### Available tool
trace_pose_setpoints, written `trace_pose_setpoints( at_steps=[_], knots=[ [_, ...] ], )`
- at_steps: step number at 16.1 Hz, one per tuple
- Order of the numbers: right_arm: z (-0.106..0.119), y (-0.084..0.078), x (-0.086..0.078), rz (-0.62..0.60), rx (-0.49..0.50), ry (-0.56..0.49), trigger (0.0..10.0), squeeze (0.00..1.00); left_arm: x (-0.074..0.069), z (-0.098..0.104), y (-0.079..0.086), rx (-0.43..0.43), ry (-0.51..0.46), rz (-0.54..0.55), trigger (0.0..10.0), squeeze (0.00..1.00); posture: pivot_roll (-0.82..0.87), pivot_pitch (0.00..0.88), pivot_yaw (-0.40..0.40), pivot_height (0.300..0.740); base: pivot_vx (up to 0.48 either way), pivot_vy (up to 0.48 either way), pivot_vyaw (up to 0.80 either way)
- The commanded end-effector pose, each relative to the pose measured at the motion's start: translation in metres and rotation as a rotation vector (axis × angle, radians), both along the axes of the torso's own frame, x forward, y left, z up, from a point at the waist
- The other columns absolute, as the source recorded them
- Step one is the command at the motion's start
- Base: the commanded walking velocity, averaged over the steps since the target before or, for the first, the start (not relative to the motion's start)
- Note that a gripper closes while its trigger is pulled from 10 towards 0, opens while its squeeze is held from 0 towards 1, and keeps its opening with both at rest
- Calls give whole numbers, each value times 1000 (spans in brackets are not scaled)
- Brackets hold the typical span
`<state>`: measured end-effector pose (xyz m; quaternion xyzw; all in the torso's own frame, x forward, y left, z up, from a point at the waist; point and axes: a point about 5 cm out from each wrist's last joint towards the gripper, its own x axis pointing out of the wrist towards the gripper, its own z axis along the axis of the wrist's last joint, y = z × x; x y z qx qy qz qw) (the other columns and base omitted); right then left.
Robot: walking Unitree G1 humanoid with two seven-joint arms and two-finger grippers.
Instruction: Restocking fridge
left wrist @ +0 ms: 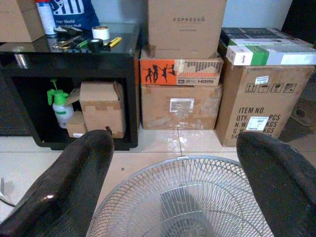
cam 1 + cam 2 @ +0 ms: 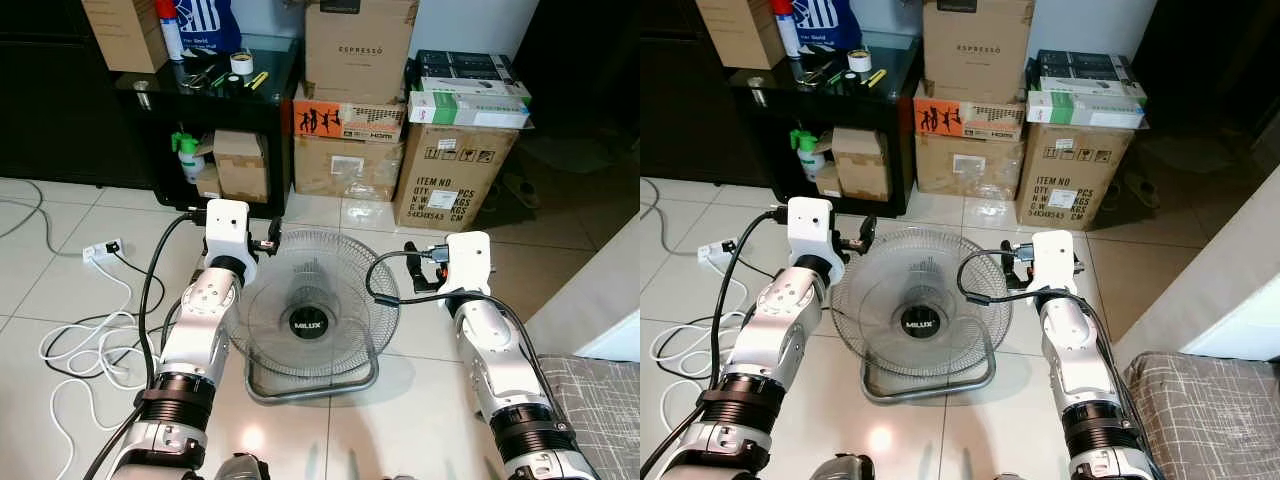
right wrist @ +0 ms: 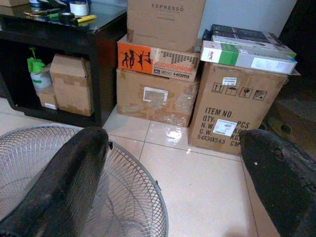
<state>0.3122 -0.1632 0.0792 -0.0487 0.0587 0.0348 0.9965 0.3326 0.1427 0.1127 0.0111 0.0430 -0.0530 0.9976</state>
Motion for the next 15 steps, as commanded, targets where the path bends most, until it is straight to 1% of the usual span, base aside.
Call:
trace_pose_setpoints(
  at_steps=[1, 5, 6, 8, 13, 15],
  knots=[
    [1, -2, 1, -10, 1, -8, 10000, 0, 2, 2, -2, -3, -1, -10, 10000, 0, -13, 18, 14, 740, 0, 0, 0],
    [1, -2, 1, -10, 1, -8, 10000, 0, 2, 2, -2, -3, -1, -10, 10000, 0, -13, 18, 14, 740, 0, 0, 0],
    [2, -1, 4, -17, 10, -4, 10000, 0, 4, 3, -5, 7, -11, -23, 10000, 0, -17, 29, -1, 740, 0, 0, 0],
    [5, 1, 9, -10, 34, -4, 10000, 0, 6, 5, -10, 21, -27, -39, 10000, 0, -13, 30, -6, 740, 0, 0, 0],
    [6, 5, 11, -1, 38, -10, 10000, 0, 6, 4, -8, 26, -30, -35, 10000, 0, -6, 25, 0, 740, 0, 0, 0],
    [4, 5, 11, -4, 42, -3, 10000, 0, 6, 4, -9, 31, -32, -46, 10000, 0, -7, 24, 2, 740, 0, 0, 0]
  ],
)
